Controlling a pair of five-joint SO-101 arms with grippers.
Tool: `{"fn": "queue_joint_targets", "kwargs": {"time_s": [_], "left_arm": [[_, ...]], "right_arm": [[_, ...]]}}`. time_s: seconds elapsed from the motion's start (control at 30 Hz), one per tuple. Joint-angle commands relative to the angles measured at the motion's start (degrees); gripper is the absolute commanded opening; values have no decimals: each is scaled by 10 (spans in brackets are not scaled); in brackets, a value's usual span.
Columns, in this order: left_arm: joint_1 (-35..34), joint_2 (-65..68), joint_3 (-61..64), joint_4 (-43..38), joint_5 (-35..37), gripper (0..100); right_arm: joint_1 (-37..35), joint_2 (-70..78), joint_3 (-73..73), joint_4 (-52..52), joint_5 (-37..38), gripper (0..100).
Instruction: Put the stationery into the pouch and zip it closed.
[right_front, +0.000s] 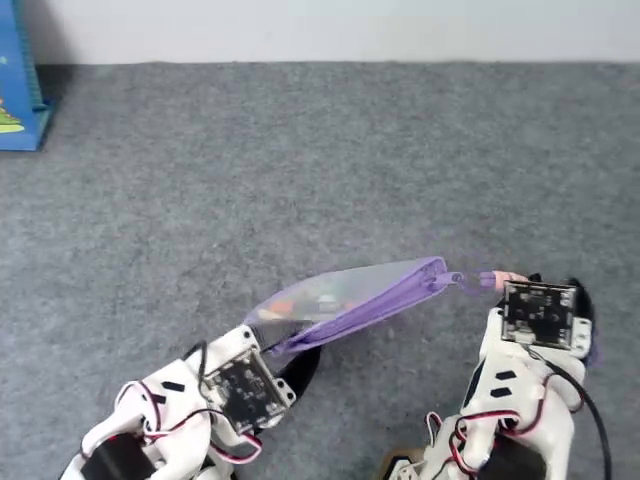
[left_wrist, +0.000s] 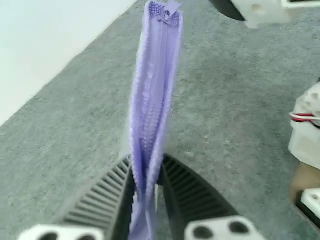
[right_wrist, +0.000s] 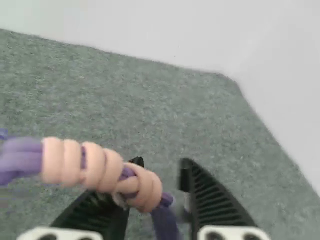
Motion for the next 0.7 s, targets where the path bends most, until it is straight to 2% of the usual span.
{"fn": "queue_joint_targets", "kwargs": {"time_s": [0.0,0.07,0.17,0.37,0.5,0.67], "left_arm": [[-91,3,-29,-39,62,156],[-164,3,-17,-76,109,223],[-240,4,18,-135,138,262],[-280,4,44,-178,143,261],[-350,5,42,-207,179,261],[-425,6,44,-236,185,261]], "right_arm": [[3,11,-5,28,-44,403],[-24,10,-9,58,-62,476],[-94,10,-38,120,-85,492],[-199,15,-111,181,-118,486],[-216,16,-120,194,-118,486],[-216,16,-120,217,-118,486]]}}
